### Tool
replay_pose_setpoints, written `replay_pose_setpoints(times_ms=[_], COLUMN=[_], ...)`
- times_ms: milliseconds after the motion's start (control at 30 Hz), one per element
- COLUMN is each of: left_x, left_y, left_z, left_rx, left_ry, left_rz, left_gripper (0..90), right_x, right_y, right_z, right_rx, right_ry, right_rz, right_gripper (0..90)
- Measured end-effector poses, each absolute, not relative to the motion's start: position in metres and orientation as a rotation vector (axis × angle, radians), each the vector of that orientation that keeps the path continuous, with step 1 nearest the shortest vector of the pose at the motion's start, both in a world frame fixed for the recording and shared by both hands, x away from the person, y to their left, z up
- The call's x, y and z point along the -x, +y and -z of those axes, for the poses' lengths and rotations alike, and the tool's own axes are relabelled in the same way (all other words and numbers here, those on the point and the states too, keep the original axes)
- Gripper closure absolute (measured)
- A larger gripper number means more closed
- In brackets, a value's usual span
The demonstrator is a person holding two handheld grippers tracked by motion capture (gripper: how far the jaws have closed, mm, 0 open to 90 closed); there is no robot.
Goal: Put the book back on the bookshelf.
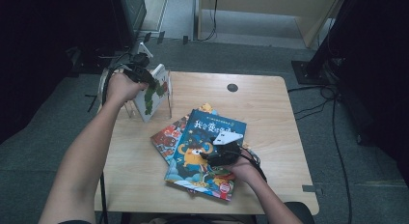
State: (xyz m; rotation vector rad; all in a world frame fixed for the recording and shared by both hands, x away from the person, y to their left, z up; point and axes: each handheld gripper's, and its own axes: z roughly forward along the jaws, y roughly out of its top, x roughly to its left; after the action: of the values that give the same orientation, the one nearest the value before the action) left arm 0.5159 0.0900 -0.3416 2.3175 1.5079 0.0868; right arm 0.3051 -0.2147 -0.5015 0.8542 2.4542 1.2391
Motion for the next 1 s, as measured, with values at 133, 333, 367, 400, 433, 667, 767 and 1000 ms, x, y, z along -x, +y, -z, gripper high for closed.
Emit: replay_pose_setpoints(times_ms=[133, 333, 367, 400, 433, 667, 767, 1000], left_x=[-0.519, -0.524, -0.525, -0.526, -0.527, -0.528, -0.528, -0.529], left_y=[0.087, 0.086, 0.086, 0.085, 0.085, 0.081, 0.081, 0.08], left_z=[0.342, 0.346, 0.347, 0.348, 0.348, 0.353, 0.355, 0.356], left_rx=[-2.323, -2.331, -2.332, -2.329, -2.334, -2.357, -2.359, -2.359], left_ry=[1.513, 1.527, 1.534, 1.54, 1.536, 1.541, 1.542, 1.543], left_rz=[-0.091, -0.092, -0.084, -0.084, -0.082, -0.089, -0.092, -0.093], left_gripper=[77.3, 77.3, 77.3, 77.3, 77.2, 76.8, 76.7, 76.5], right_x=[-0.305, -0.305, -0.305, -0.305, -0.305, -0.305, -0.305, -0.305], right_y=[-0.215, -0.215, -0.215, -0.215, -0.215, -0.215, -0.215, -0.215], right_z=[0.501, 0.502, 0.502, 0.502, 0.501, 0.501, 0.502, 0.502], right_rx=[-0.854, -0.853, -0.853, -0.854, -0.853, -0.854, -0.853, -0.852], right_ry=[2.454, 2.454, 2.454, 2.454, 2.454, 2.454, 2.453, 2.454], right_rz=[-1.239, -1.239, -1.239, -1.239, -1.239, -1.239, -1.239, -1.239], right_gripper=[27.8, 27.7, 27.7, 27.7, 27.7, 27.7, 27.7, 27.8])
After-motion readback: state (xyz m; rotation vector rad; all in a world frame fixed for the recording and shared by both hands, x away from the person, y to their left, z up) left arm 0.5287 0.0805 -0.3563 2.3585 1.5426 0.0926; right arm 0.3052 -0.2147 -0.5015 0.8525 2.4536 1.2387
